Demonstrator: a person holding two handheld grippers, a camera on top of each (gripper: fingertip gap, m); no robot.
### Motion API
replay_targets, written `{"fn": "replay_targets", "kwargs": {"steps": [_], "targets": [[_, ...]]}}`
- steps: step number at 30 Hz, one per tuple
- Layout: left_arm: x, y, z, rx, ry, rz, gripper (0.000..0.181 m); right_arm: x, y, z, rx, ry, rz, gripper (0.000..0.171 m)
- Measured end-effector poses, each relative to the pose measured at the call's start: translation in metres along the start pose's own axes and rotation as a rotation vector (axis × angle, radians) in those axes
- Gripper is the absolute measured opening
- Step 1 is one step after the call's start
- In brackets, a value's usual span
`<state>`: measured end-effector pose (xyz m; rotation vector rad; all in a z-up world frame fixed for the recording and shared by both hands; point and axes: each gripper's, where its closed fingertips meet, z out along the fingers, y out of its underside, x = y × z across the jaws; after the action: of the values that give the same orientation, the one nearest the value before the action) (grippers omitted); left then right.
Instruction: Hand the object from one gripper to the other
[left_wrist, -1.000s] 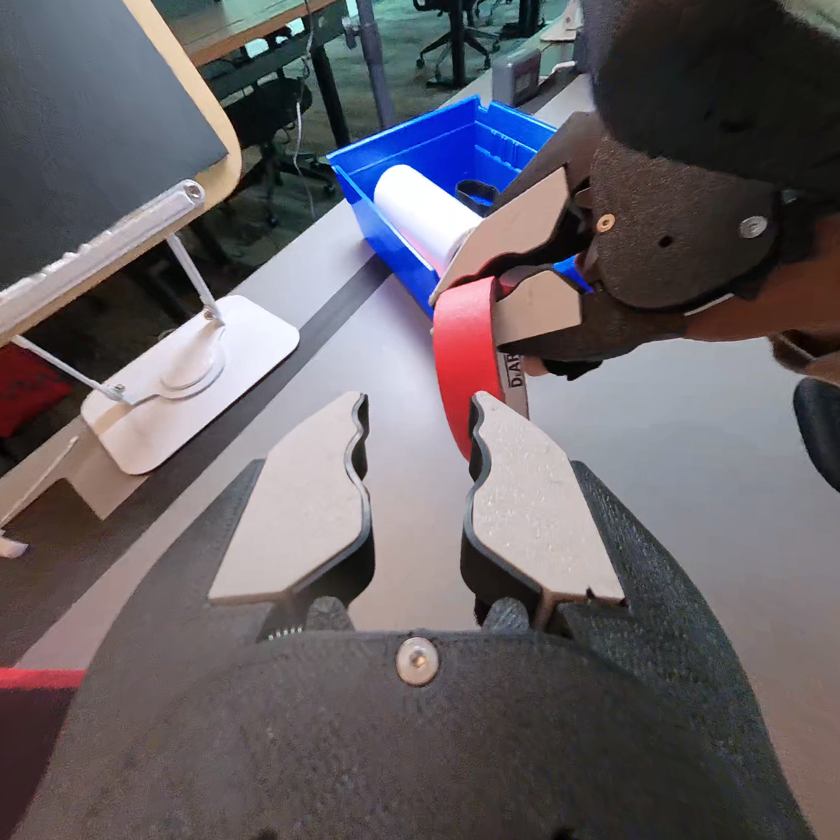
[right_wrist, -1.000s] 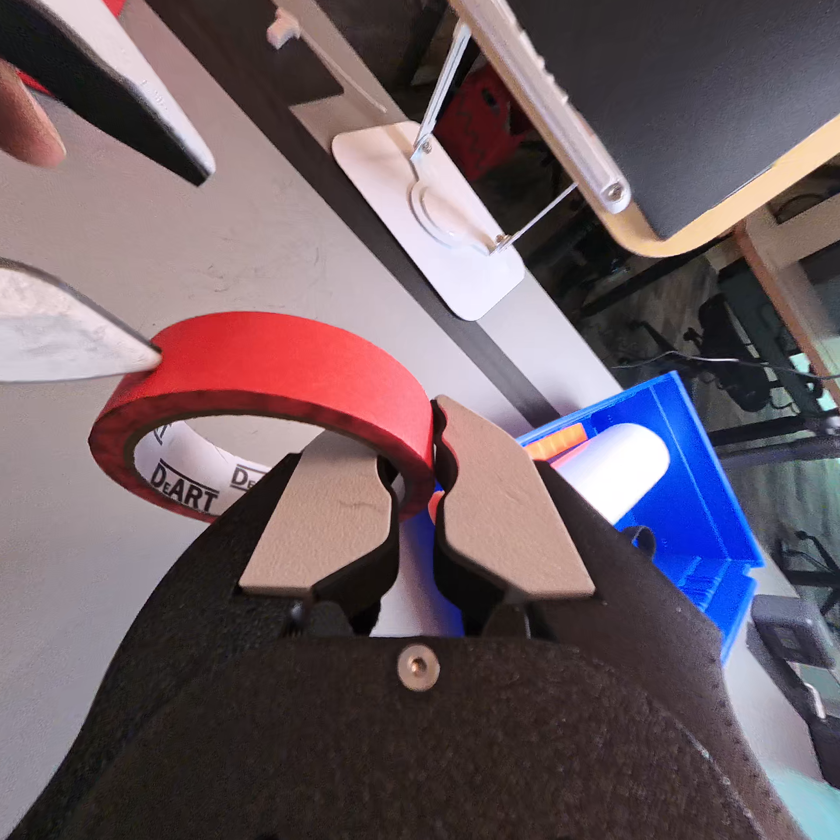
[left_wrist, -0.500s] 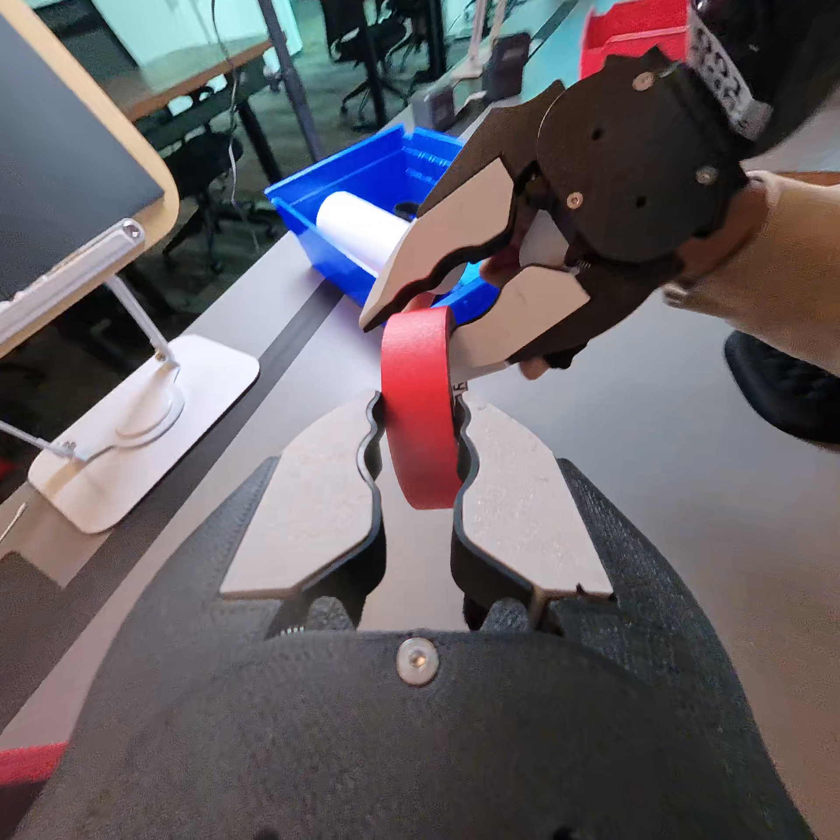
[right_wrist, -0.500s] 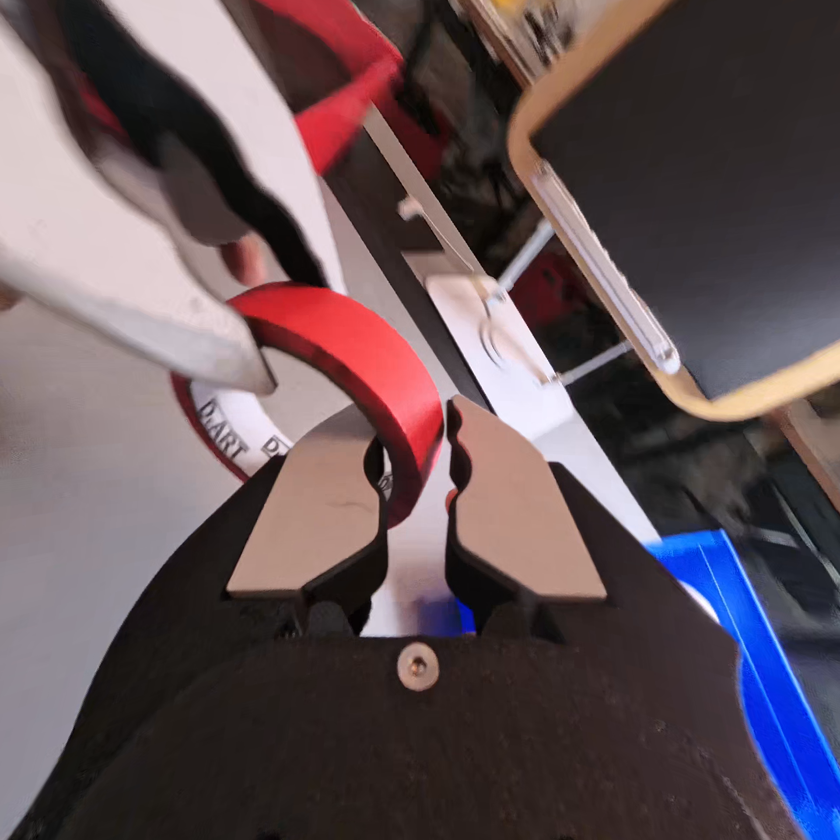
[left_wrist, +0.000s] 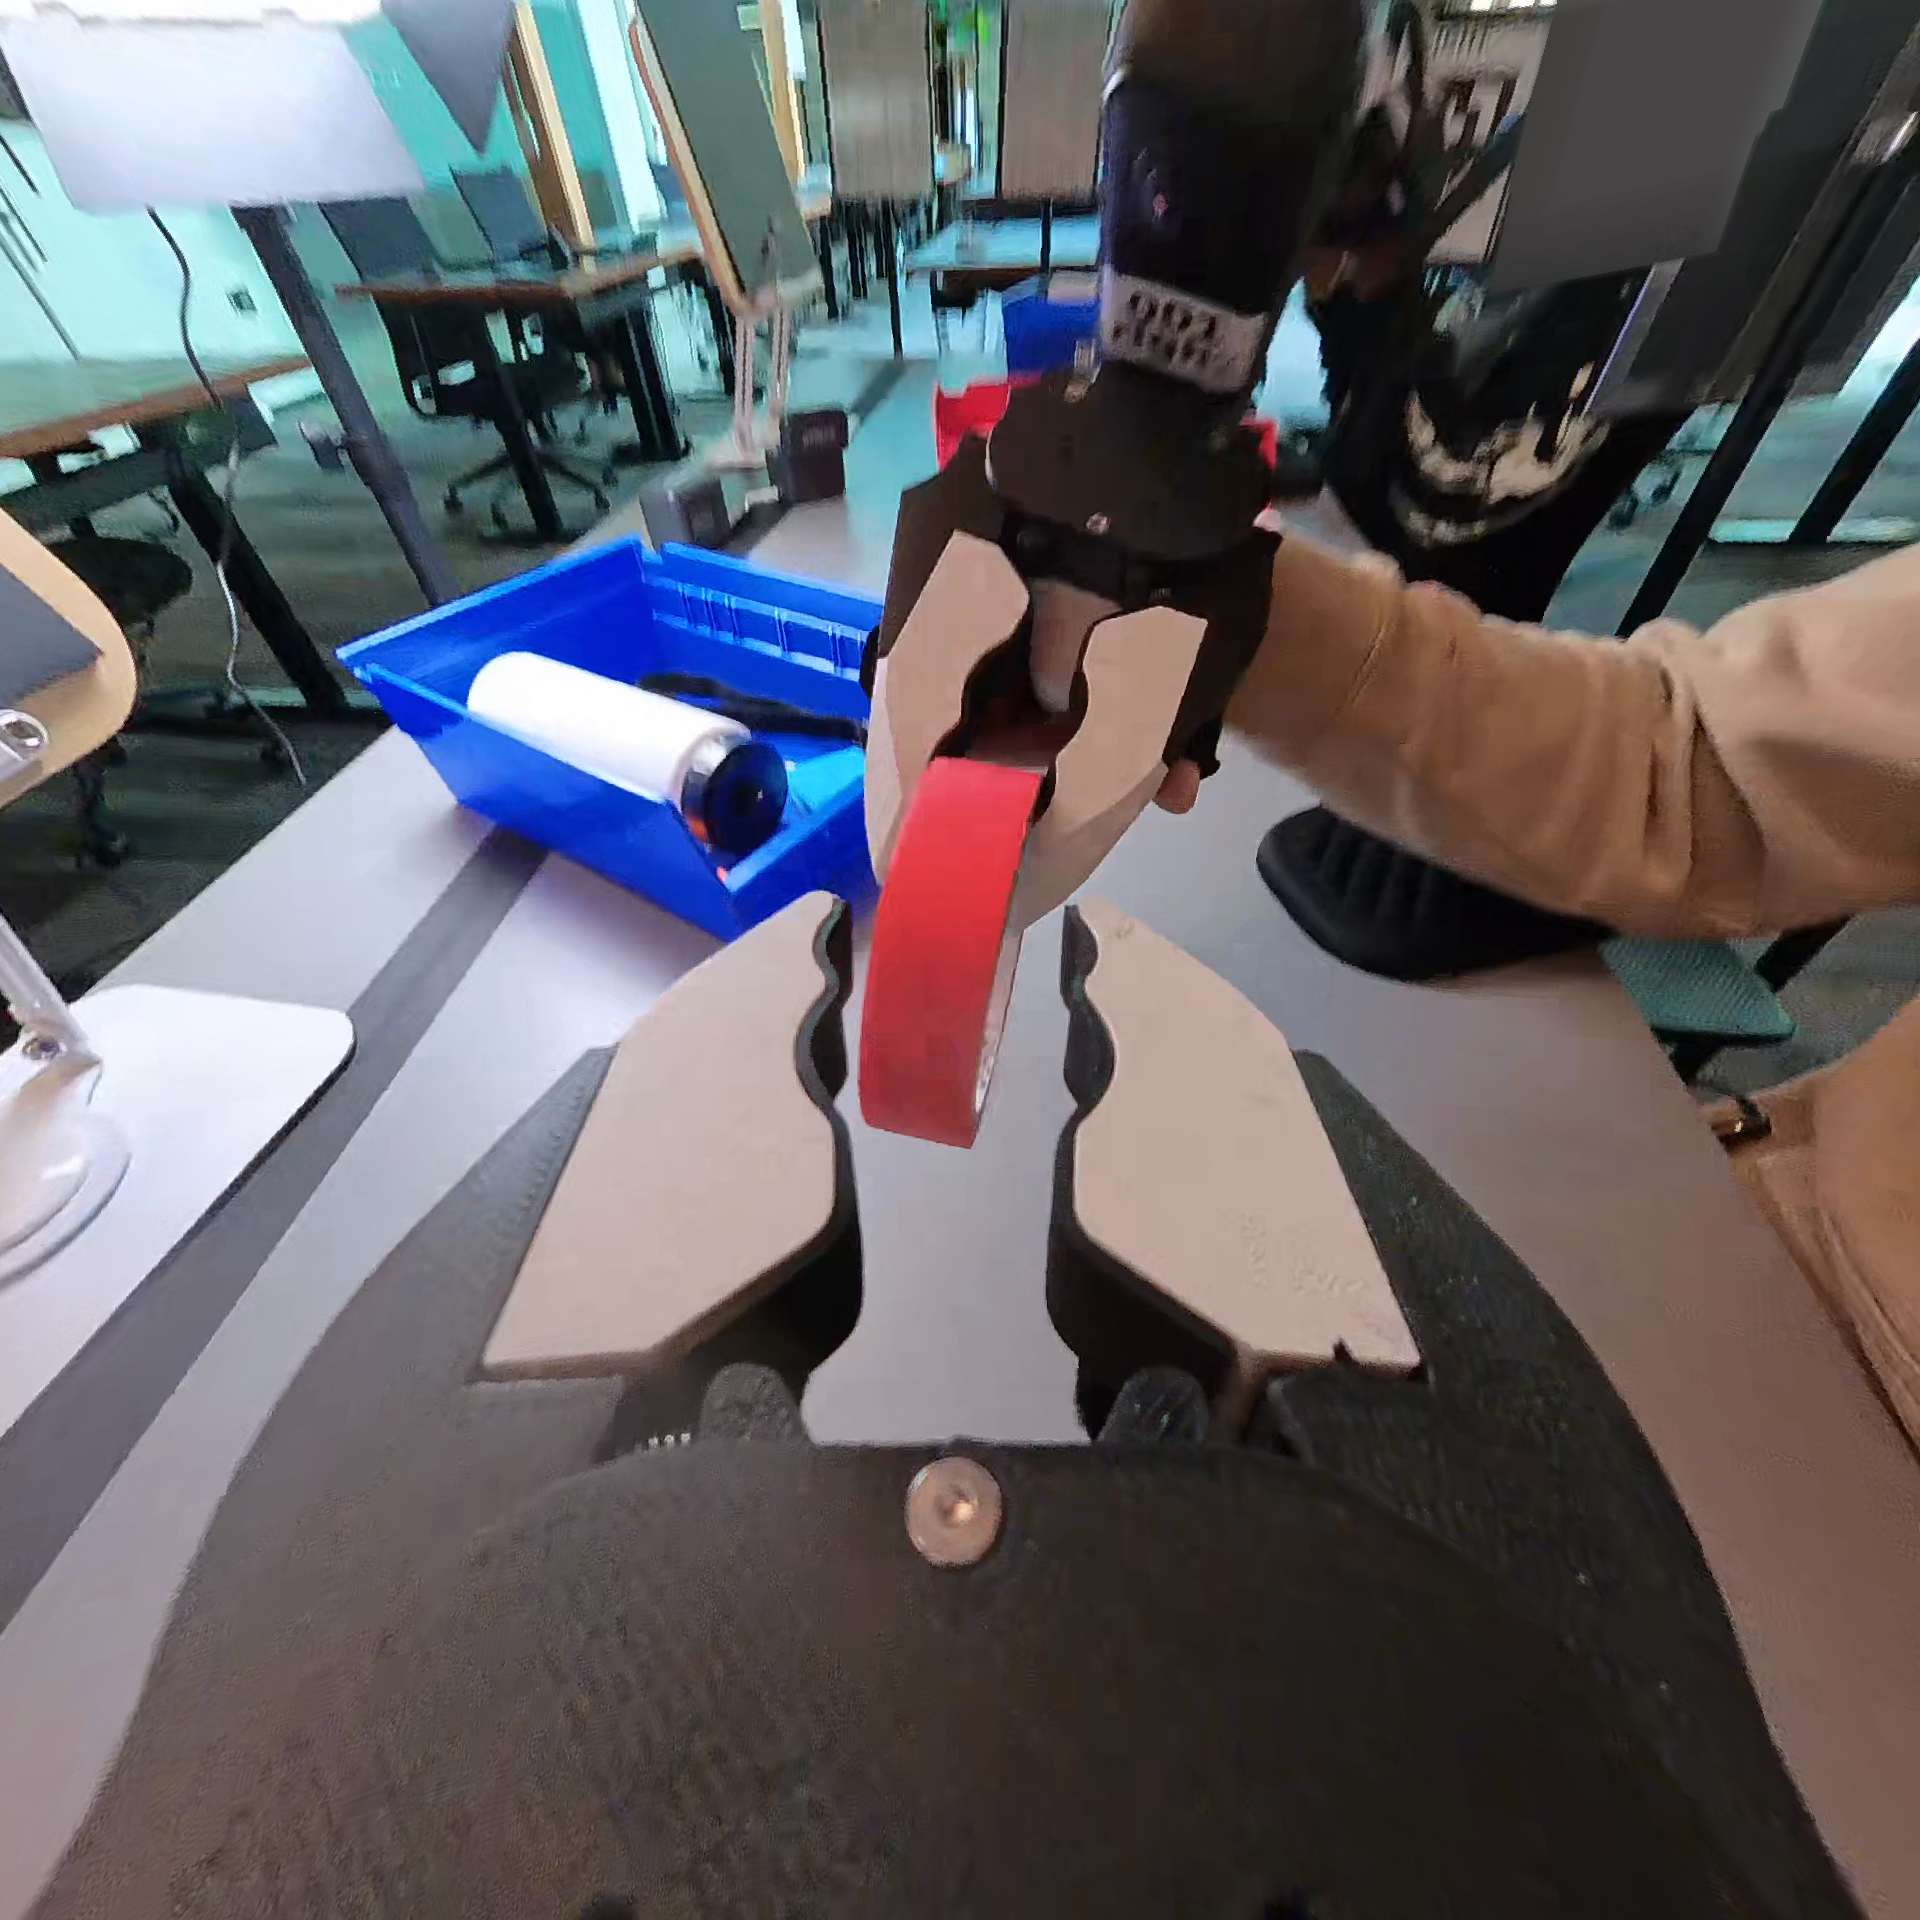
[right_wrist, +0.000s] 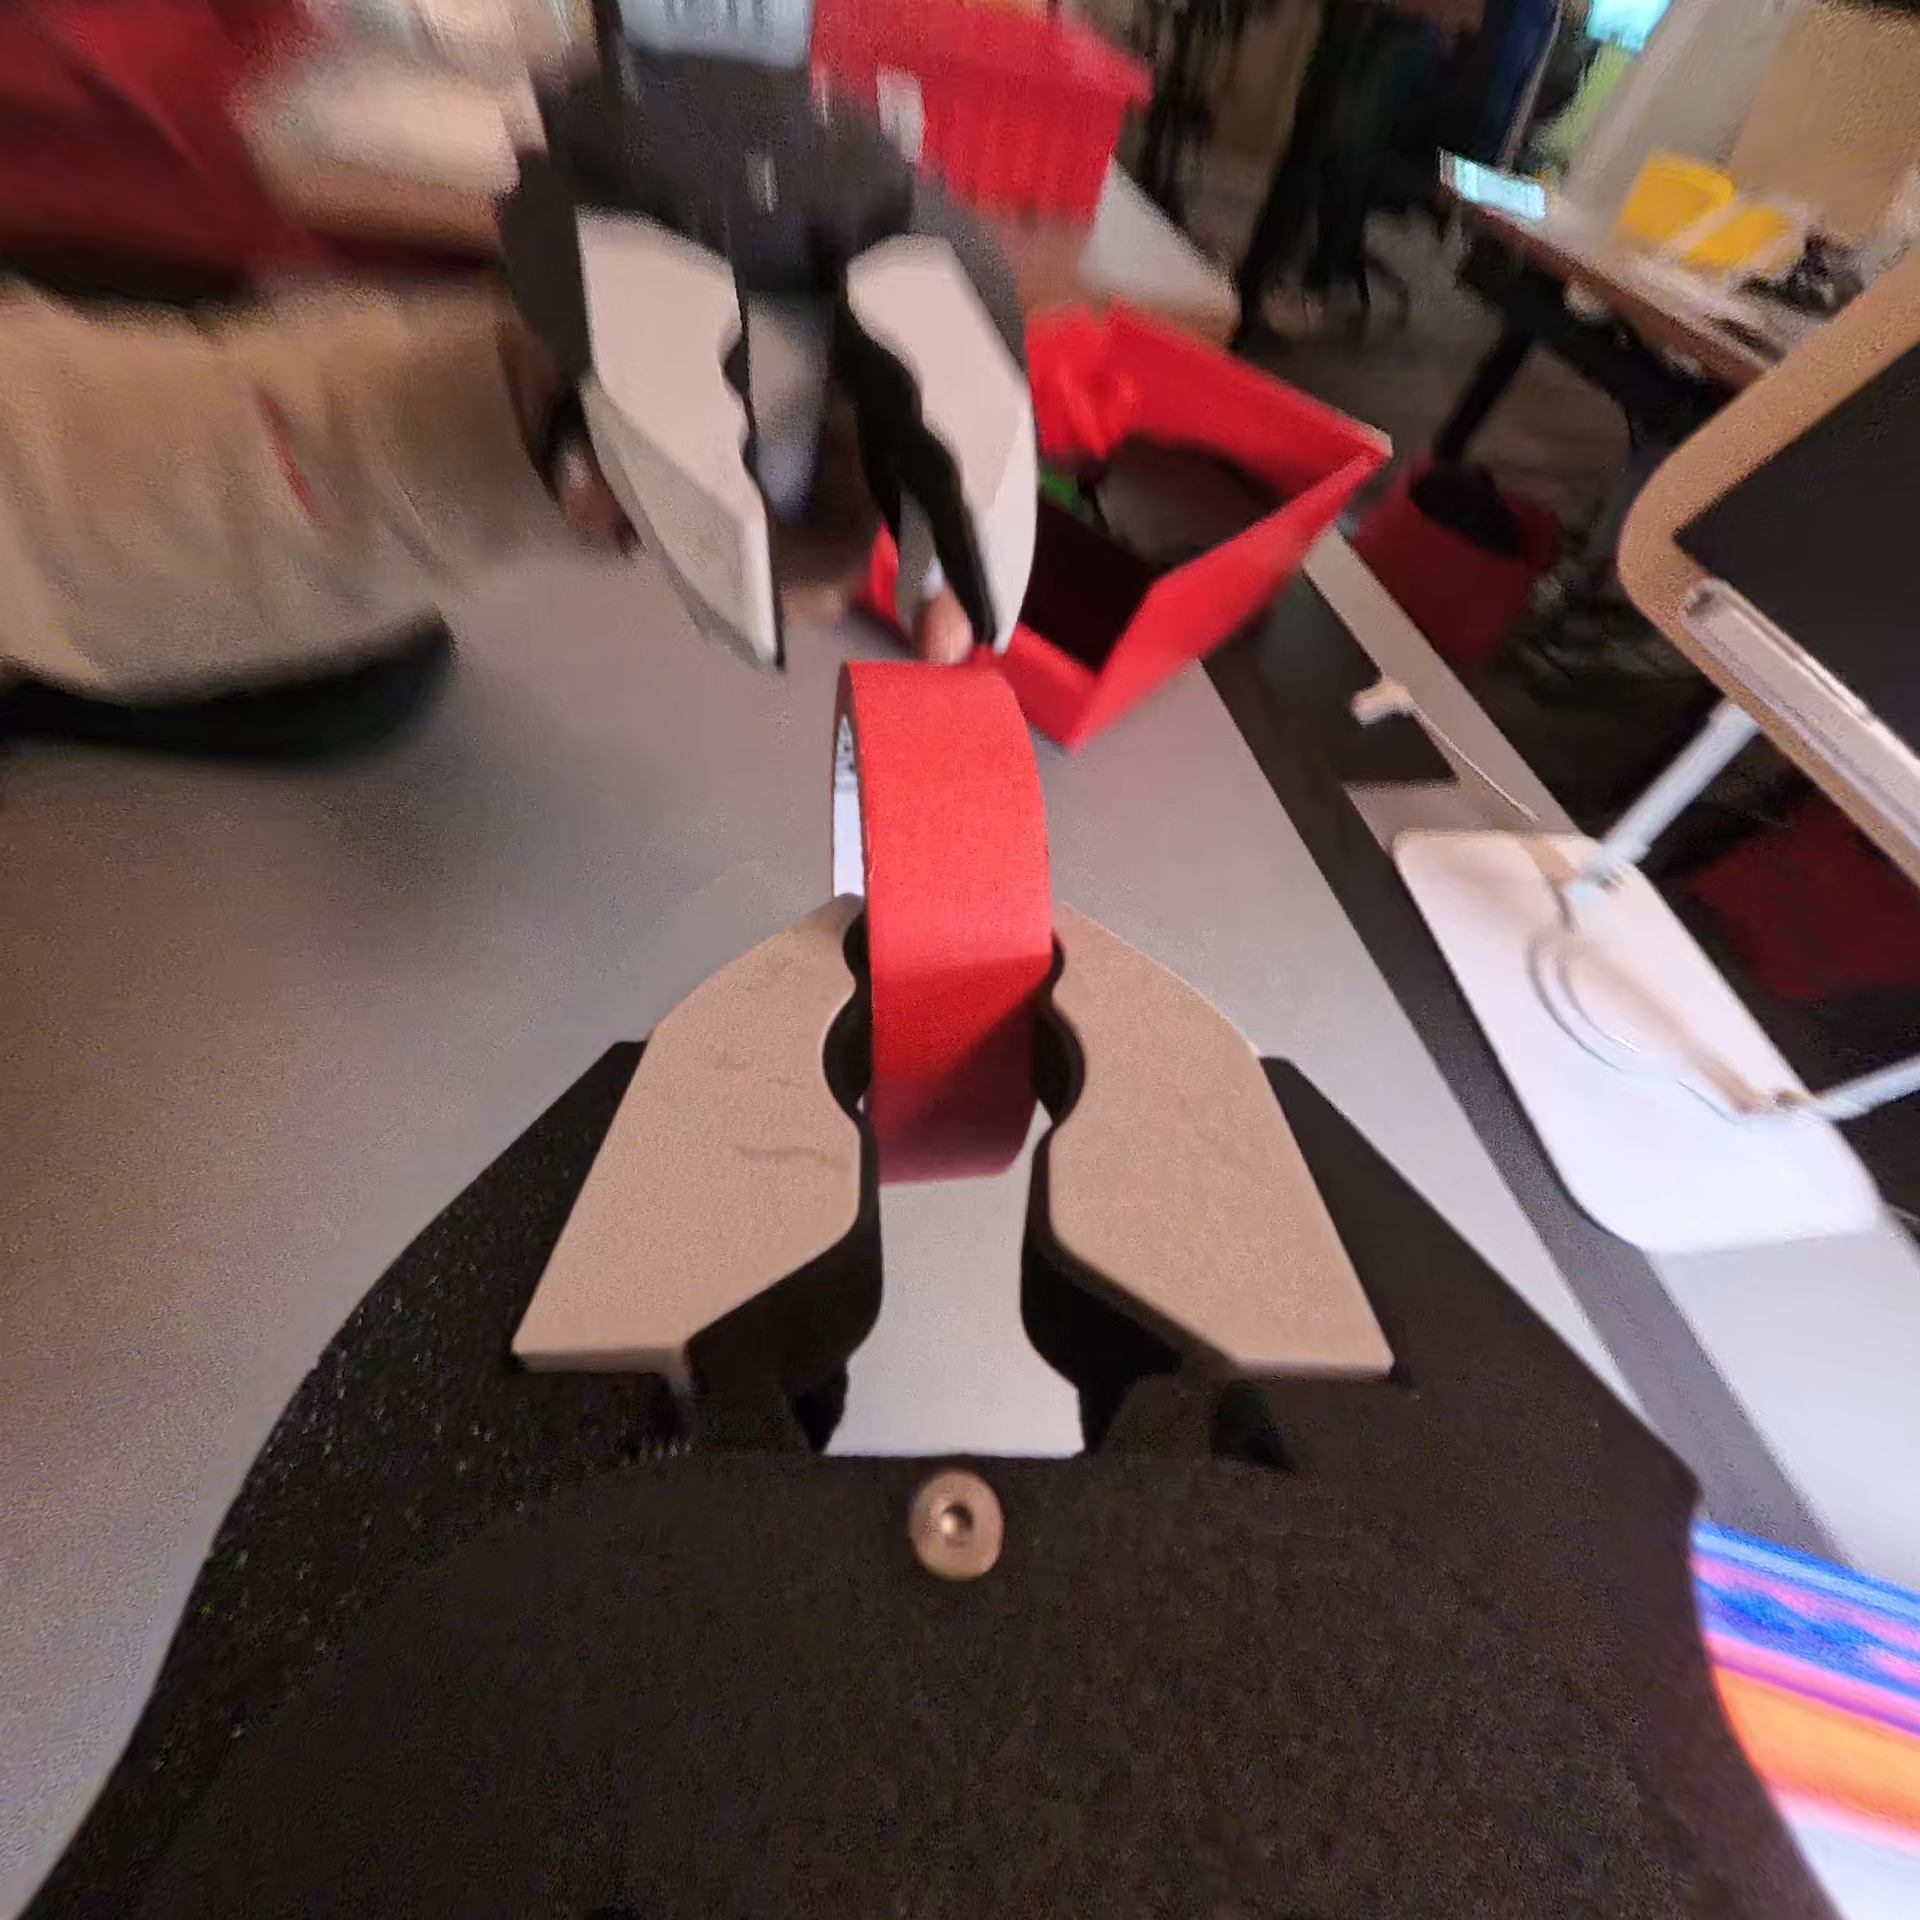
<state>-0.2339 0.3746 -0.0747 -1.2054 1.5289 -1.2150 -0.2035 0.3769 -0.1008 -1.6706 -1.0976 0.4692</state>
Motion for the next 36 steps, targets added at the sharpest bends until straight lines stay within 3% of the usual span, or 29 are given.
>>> {"fn": "replay_targets", "kwargs": {"steps": [4, 7, 10, 14, 16, 19, 21, 25, 27, 31, 34, 36], "targets": [[0.010, 0.028, 0.013, -0.209, -0.002, 0.080, 0.048, -0.016, 0.024, 0.018, -0.244, 0.010, -0.129, 0.027], [0.013, 0.043, 0.017, -0.287, 0.010, 0.133, 0.029, -0.028, 0.015, 0.027, -0.222, -0.017, -0.155, 0.027], [0.015, 0.013, 0.008, -0.119, 0.043, 0.091, 0.029, -0.022, -0.010, 0.017, -0.071, 0.011, -0.133, 0.028], [0.006, -0.031, -0.021, 0.233, 0.066, 0.000, 0.029, -0.015, -0.029, -0.011, 0.137, -0.061, 0.007, 0.052], [0.002, -0.049, -0.035, 0.408, 0.091, -0.053, 0.029, -0.015, -0.032, -0.013, 0.225, -0.114, 0.077, 0.055], [-0.001, -0.055, -0.041, 0.547, 0.137, -0.133, 0.029, -0.012, -0.051, -0.005, 0.407, -0.127, 0.164, 0.051], [-0.007, -0.052, -0.040, 0.572, 0.117, -0.154, 0.029, -0.014, -0.063, -0.006, 0.480, -0.147, 0.211, 0.029], [-0.005, -0.032, -0.032, 0.310, 0.111, -0.135, 0.040, -0.010, -0.048, -0.012, 0.270, -0.083, 0.111, 0.028], [0.004, -0.017, -0.024, 0.136, 0.095, -0.054, 0.048, -0.013, -0.023, -0.014, 0.042, -0.049, 0.025, 0.028], [0.024, 0.027, 0.004, -0.207, 0.079, 0.123, 0.053, -0.033, 0.012, 0.002, -0.247, -0.066, -0.087, 0.028], [0.024, 0.046, 0.012, -0.327, 0.050, 0.237, 0.030, -0.047, 0.011, 0.016, -0.255, -0.101, -0.136, 0.028], [0.023, 0.027, 0.007, -0.221, 0.042, 0.222, 0.029, -0.040, -0.009, 0.012, -0.121, -0.067, -0.130, 0.028]]}}
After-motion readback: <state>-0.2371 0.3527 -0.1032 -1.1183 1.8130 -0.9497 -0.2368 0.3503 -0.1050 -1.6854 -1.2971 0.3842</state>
